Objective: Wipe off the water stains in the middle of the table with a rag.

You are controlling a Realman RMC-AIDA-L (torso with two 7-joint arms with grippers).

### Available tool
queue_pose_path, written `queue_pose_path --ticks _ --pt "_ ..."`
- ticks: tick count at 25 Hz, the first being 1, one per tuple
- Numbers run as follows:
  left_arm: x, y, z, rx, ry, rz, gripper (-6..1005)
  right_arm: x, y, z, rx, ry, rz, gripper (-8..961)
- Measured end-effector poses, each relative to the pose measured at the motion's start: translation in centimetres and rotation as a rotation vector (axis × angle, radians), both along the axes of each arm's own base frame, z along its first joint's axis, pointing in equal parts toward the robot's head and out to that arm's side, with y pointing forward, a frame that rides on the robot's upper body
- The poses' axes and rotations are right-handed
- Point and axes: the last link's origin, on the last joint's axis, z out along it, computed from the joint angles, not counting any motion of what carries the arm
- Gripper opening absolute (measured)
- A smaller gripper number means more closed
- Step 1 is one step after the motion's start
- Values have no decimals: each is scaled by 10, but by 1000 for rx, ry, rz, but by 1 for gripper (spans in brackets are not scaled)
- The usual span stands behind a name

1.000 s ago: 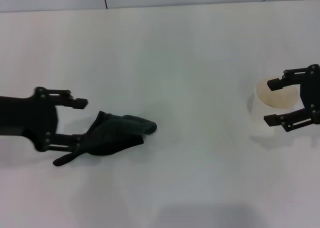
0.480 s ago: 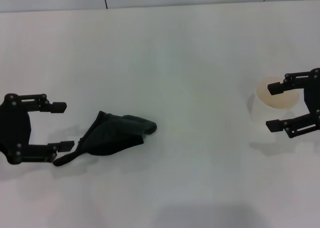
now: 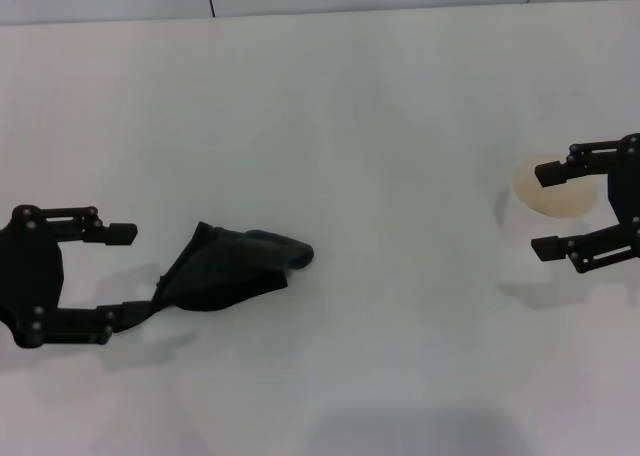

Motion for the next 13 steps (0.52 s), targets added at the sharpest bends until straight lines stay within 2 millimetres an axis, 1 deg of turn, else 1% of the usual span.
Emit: queue_pose_path --ticks 13 --pt "1 -2 -3 -17 -6 -1 745 1 0 0 0 -3 -4 854"
